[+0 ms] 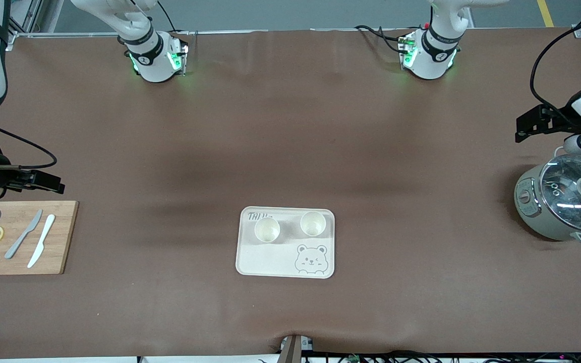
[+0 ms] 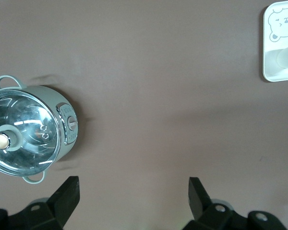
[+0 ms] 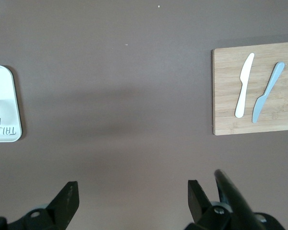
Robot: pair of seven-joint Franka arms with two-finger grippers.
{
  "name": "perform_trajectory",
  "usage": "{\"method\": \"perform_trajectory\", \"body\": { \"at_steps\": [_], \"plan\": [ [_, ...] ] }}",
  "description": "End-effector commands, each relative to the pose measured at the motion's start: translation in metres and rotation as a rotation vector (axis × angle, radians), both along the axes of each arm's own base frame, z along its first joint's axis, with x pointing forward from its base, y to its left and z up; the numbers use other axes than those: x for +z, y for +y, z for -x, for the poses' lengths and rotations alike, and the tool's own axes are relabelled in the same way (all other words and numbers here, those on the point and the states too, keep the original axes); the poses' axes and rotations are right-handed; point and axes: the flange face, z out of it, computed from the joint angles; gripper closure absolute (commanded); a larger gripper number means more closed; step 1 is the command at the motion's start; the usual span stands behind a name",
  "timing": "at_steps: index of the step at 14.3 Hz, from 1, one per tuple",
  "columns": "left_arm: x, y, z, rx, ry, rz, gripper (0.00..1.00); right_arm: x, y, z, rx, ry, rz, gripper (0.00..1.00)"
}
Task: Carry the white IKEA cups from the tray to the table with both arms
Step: 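Move both grippers from rest toward the white tray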
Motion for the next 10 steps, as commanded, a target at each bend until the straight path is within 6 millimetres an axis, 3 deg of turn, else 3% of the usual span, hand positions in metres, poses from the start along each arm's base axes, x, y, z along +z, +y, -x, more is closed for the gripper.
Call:
{"method": "perform_trajectory", "body": {
  "at_steps": [1, 4, 8, 10],
  "plan": [
    [0.000, 0.001, -0.002, -0.007, -0.003, -0.022, 0.00, 0.005, 0.000, 0.009, -0.009, -0.004, -0.015, 0.00],
    [-0.001, -0.003, -0.003, -0.014, -0.001, -0.003, 0.00, 0.006, 0.000, 0.009, -0.009, -0.004, -0.015, 0.00],
    [-0.018, -0.021, -0.014, 0.014, 0.010, 0.012, 0.00, 0.005, 0.000, 0.009, -0.009, -0.004, -0.015, 0.00],
    [-0.031, -0.051, -0.033, 0.027, -0.003, 0.014, 0.00, 0.005, 0.000, 0.009, -0.008, -0.004, -0.016, 0.00]
  ]
}}
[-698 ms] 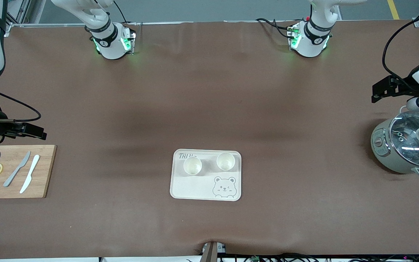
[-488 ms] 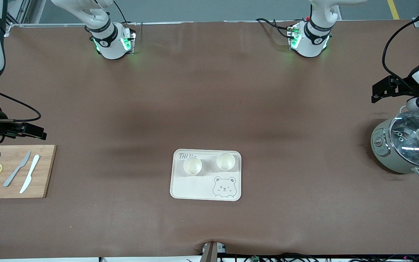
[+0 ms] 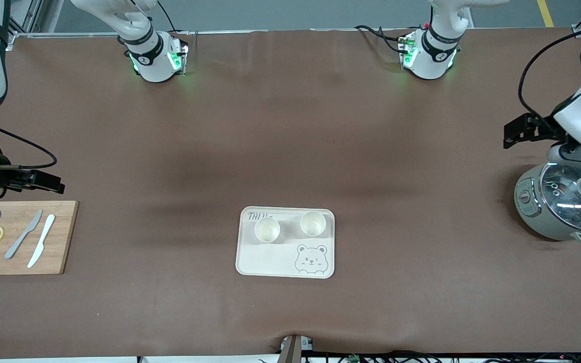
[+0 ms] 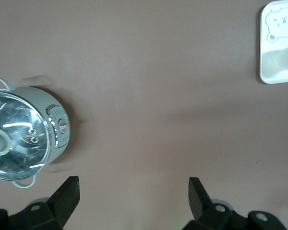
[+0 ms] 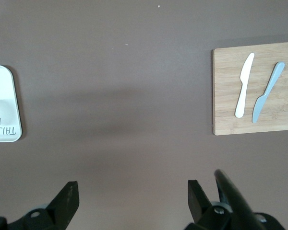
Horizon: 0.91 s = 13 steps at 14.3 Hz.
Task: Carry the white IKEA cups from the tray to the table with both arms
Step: 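Move both grippers from rest toward the white tray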
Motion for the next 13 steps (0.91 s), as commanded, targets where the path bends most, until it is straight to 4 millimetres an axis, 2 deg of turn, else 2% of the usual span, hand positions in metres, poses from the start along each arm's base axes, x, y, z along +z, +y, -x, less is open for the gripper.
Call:
{"method": "perform_trajectory", "body": {
  "at_steps": [1, 2, 5, 7, 9, 13],
  "plan": [
    [-0.013, -0.038, -0.029, 0.019, -0.020, 0.012, 0.00, 0.005, -0.001, 0.009, -0.011, -0.004, -0.015, 0.00],
    [-0.018, -0.051, -0.034, 0.023, -0.019, 0.013, 0.00, 0.005, 0.000, 0.009, -0.008, -0.004, -0.015, 0.00],
    [-0.048, -0.095, -0.050, 0.031, -0.018, 0.019, 0.00, 0.004, 0.000, 0.008, -0.008, -0.003, -0.016, 0.00],
    [-0.076, -0.137, -0.056, 0.030, -0.012, 0.016, 0.00, 0.004, 0.000, 0.008, -0.008, -0.004, -0.016, 0.00],
    [-0.097, -0.164, -0.059, 0.031, -0.018, 0.022, 0.00, 0.003, 0.000, 0.007, -0.006, -0.003, -0.016, 0.00],
    [-0.163, -0.235, -0.063, 0.050, -0.024, 0.024, 0.00, 0.001, 0.006, 0.005, 0.007, -0.012, -0.016, 0.00]
  ]
}}
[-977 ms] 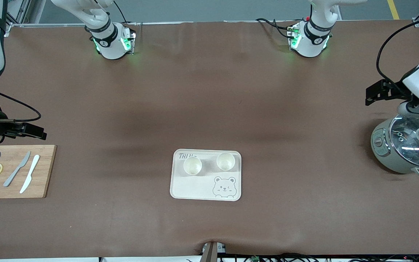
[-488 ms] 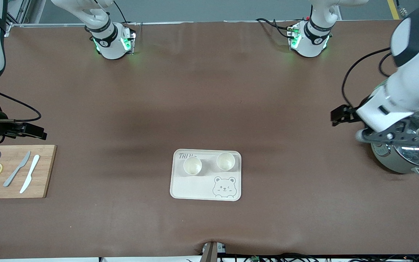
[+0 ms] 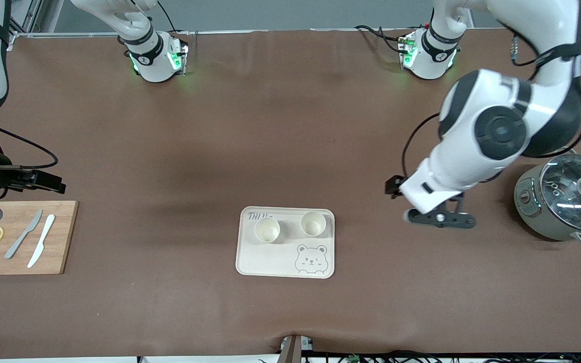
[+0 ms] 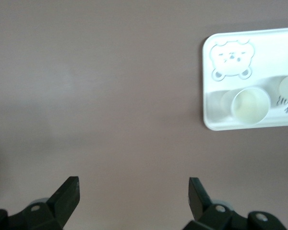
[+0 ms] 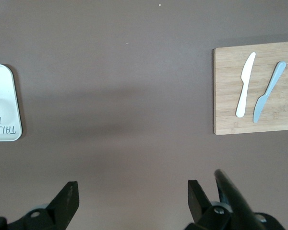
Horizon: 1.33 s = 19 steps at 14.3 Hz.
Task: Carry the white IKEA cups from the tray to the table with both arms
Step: 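Lower both grippers over the two white cups on the tray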
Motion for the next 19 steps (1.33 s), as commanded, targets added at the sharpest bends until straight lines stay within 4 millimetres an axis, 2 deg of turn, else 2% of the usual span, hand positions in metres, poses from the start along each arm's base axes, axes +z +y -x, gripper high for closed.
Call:
{"method": "perform_trajectory", "body": {
  "at_steps": [1, 3, 7, 8, 10, 13, 15, 17, 19],
  "plan": [
    [-0.036, -0.033, -0.010, 0.006, -0.001, -0.001, 0.00, 0.005, 0.007, 0.003, 0.002, -0.029, -0.016, 0.00],
    [-0.062, -0.058, -0.007, -0.016, -0.001, 0.000, 0.00, 0.006, 0.021, 0.002, 0.018, -0.040, -0.028, 0.00],
    [-0.102, -0.090, -0.012, 0.035, -0.064, 0.043, 0.00, 0.001, 0.040, -0.002, -0.052, -0.038, -0.070, 0.00],
    [-0.113, -0.108, -0.007, 0.040, -0.081, 0.049, 0.00, 0.000, 0.052, -0.002, -0.050, -0.040, -0.071, 0.00],
    [-0.140, -0.120, -0.008, 0.044, -0.099, 0.048, 0.00, -0.003, 0.074, -0.005, -0.070, -0.055, -0.073, 0.00],
    [-0.165, -0.126, -0.012, 0.044, -0.112, 0.058, 0.00, -0.014, 0.109, -0.011, -0.114, -0.072, -0.077, 0.00],
    [-0.186, -0.141, -0.010, 0.063, -0.145, 0.072, 0.00, -0.027, 0.133, -0.016, -0.144, -0.081, -0.080, 0.00],
    [-0.197, -0.149, -0.007, 0.056, -0.174, 0.052, 0.00, -0.041, 0.162, -0.020, -0.190, -0.092, -0.084, 0.00],
    [-0.210, -0.150, -0.008, 0.054, -0.183, 0.042, 0.00, -0.058, 0.191, -0.024, -0.219, -0.105, -0.089, 0.00]
  ]
}}
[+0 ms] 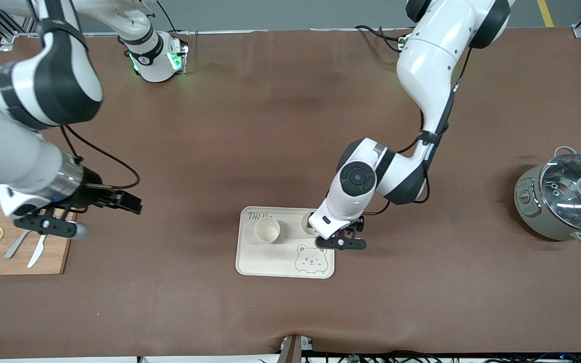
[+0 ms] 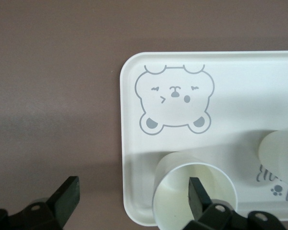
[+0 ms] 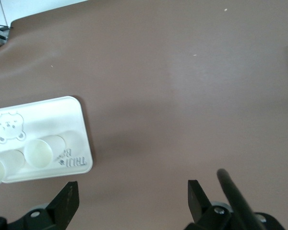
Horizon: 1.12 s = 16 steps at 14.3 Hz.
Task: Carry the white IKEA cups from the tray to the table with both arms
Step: 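Lower both grippers over the two white cups on the tray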
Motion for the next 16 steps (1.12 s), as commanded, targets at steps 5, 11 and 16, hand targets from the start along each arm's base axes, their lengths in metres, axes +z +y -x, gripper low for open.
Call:
{"method": "perform_trajectory", "body": {
  "at_steps": [5, 11, 16],
  "plan": [
    [-0.017, -0.018, 0.003, 0.012, -0.039, 0.001, 0.00, -0.086, 0.100, -0.005, -0.064, 0.016, 0.004, 0.00],
    [-0.033, -0.020, 0.008, 0.020, -0.031, -0.002, 0.00, -0.154, 0.161, -0.002, -0.042, -0.015, -0.007, 0.00],
    [-0.031, -0.026, 0.011, 0.126, -0.022, 0.034, 0.57, -0.202, 0.190, 0.005, -0.008, -0.009, -0.002, 0.00]
  ]
}}
